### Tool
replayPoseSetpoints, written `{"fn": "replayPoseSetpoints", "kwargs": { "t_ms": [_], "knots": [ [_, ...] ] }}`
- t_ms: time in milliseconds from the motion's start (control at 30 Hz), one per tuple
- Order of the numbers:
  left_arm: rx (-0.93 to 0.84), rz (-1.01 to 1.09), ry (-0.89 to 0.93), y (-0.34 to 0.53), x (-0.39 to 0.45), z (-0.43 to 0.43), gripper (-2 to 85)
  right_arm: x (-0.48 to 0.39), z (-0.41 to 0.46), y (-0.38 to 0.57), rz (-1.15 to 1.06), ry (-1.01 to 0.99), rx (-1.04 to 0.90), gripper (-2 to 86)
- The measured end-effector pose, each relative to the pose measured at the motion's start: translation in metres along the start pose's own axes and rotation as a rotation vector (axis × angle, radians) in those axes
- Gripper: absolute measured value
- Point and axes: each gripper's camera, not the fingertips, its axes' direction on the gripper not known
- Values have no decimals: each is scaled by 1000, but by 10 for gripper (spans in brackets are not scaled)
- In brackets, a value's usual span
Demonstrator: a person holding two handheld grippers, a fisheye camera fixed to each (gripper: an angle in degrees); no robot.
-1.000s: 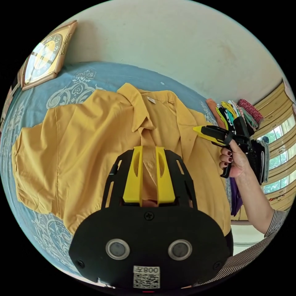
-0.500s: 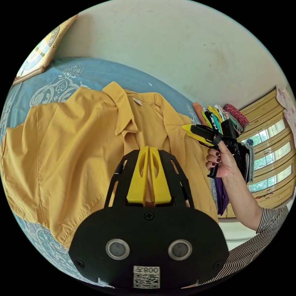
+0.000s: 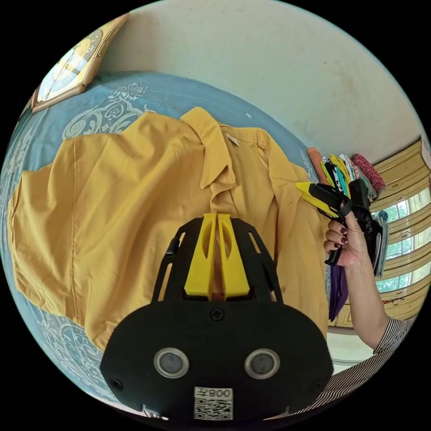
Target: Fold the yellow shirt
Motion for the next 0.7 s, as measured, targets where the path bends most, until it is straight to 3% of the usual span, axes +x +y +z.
{"fn": "replayPoseSetpoints", "kwargs": {
  "t_ms": [367, 567, 700],
  "knots": [
    [72, 75, 197, -14, 51, -30, 8, -31, -3, -12, -33, -50, 53, 1],
    [151, 79, 22, -7, 65, -62, 54, -60, 21, -27, -86, 20, 21, 1],
    [105, 46, -18, 3, 51, -64, 73, -65, 45, -31, -97, 65, -21, 1]
  ]
}}
